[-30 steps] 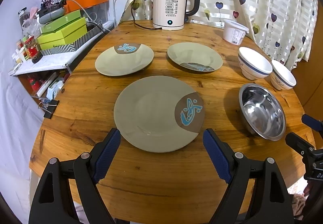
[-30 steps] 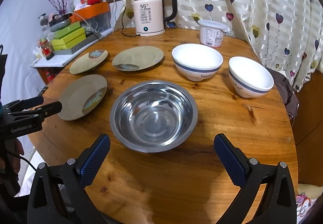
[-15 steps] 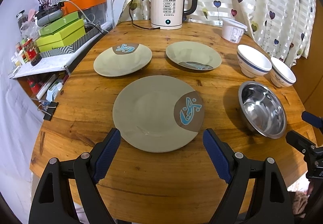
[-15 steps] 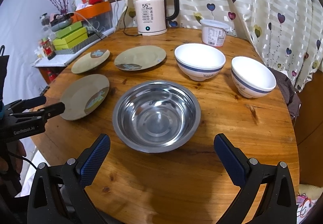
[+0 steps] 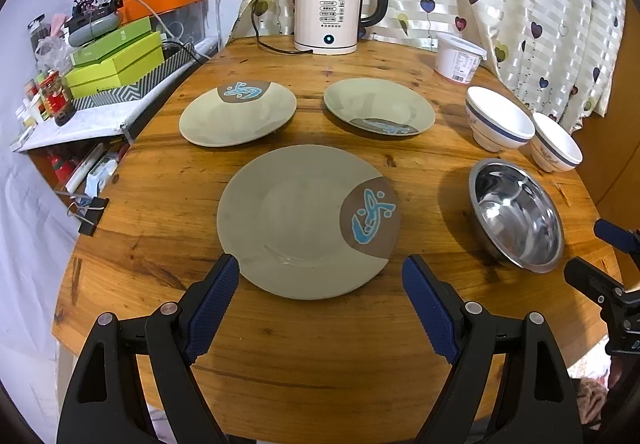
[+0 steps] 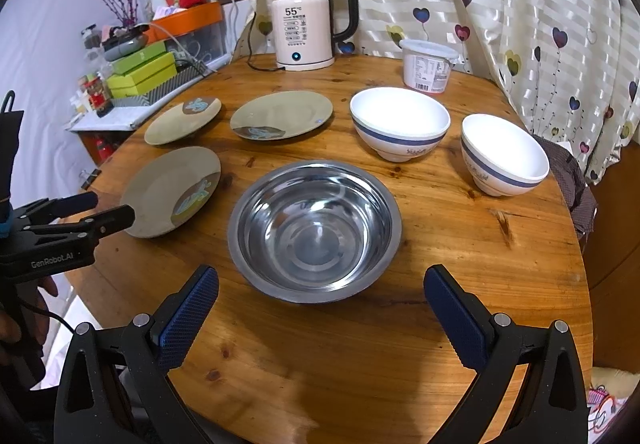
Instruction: Organize plates and bowls
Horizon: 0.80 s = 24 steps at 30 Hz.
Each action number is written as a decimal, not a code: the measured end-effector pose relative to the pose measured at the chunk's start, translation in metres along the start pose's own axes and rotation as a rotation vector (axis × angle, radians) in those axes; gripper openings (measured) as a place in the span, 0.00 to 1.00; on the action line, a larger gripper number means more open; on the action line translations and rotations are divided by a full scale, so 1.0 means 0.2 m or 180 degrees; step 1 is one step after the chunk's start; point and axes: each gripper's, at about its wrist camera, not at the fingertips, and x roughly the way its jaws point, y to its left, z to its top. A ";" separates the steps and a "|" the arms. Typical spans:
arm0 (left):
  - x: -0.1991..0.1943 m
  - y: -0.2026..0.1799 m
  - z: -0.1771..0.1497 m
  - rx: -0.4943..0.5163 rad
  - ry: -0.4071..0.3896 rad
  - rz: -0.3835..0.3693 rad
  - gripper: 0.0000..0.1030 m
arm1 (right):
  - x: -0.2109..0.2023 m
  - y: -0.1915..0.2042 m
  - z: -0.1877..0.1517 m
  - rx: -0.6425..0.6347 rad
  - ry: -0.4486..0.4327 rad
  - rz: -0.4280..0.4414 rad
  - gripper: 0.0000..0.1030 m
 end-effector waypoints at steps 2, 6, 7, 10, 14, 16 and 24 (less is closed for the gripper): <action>0.00 0.00 0.00 -0.0010 0.0007 -0.0008 0.82 | 0.00 0.00 0.00 0.0000 0.0002 -0.0003 1.00; 0.00 0.01 0.00 -0.0009 0.0012 0.0002 0.82 | 0.00 0.00 0.00 -0.0004 0.0000 -0.0002 1.00; 0.00 0.01 0.00 -0.0011 0.0013 0.0015 0.82 | 0.00 0.00 0.00 -0.0005 -0.0001 -0.0005 1.00; 0.01 0.01 0.00 -0.0014 0.0025 0.0020 0.82 | 0.00 0.00 0.00 -0.0001 -0.0001 -0.0002 1.00; 0.01 0.02 0.00 -0.0024 0.0052 0.0009 0.82 | 0.00 0.00 0.00 0.0003 0.0001 -0.0006 1.00; 0.02 0.02 0.00 -0.0027 0.0057 0.0004 0.82 | 0.00 0.00 0.00 0.0005 0.0001 -0.0012 1.00; 0.02 0.02 0.00 -0.0035 0.0058 -0.0012 0.82 | 0.00 0.00 0.03 0.0000 -0.0020 -0.0024 1.00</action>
